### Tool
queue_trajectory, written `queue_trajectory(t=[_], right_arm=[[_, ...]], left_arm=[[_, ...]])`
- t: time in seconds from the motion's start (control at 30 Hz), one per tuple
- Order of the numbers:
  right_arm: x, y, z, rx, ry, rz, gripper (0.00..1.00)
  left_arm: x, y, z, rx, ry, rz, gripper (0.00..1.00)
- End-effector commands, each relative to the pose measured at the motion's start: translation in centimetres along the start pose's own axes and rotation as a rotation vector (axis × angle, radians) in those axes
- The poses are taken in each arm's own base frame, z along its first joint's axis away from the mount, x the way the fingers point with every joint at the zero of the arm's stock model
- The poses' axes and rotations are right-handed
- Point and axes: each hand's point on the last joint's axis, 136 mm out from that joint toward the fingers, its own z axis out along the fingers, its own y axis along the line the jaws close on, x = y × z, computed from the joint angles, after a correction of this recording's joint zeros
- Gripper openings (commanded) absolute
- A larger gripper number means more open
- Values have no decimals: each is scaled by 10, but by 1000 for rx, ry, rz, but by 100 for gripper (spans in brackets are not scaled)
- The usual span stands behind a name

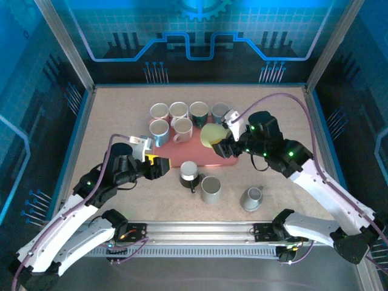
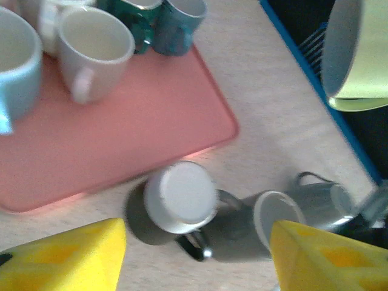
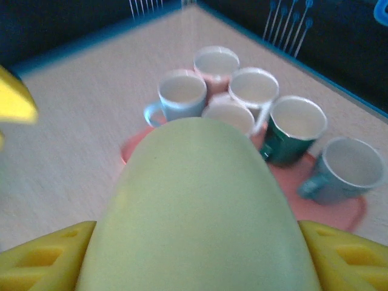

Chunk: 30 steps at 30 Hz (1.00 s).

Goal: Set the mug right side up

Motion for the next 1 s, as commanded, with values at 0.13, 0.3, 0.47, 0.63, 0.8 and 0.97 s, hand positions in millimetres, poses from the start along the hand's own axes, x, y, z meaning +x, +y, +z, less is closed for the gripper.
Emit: queue_trajectory(t=[0.13,0.3,0.47,0.63,0.8,0.97], right_arm=[[-74,18,-26,-226,-453,434,25],[-68,17,-25,-289,-483,550,26],[-77,14,-36,-387,-589,644,27],[-79,18,-39,-470,-621,697,27],[-81,27,-42,-573,-630,731,26],[-80,39,-43,-630,-615,731,27]], left_arm=[[-17,-61,8,352,4,-213,82],[-23,-81,8,463,24,-204,85],[-18,-77,21,479,54,-241,85],[-29,-85,20,570,49,-264,85],[-41,-100,15,671,56,-244,84],[-47,-108,16,742,55,-257,82]])
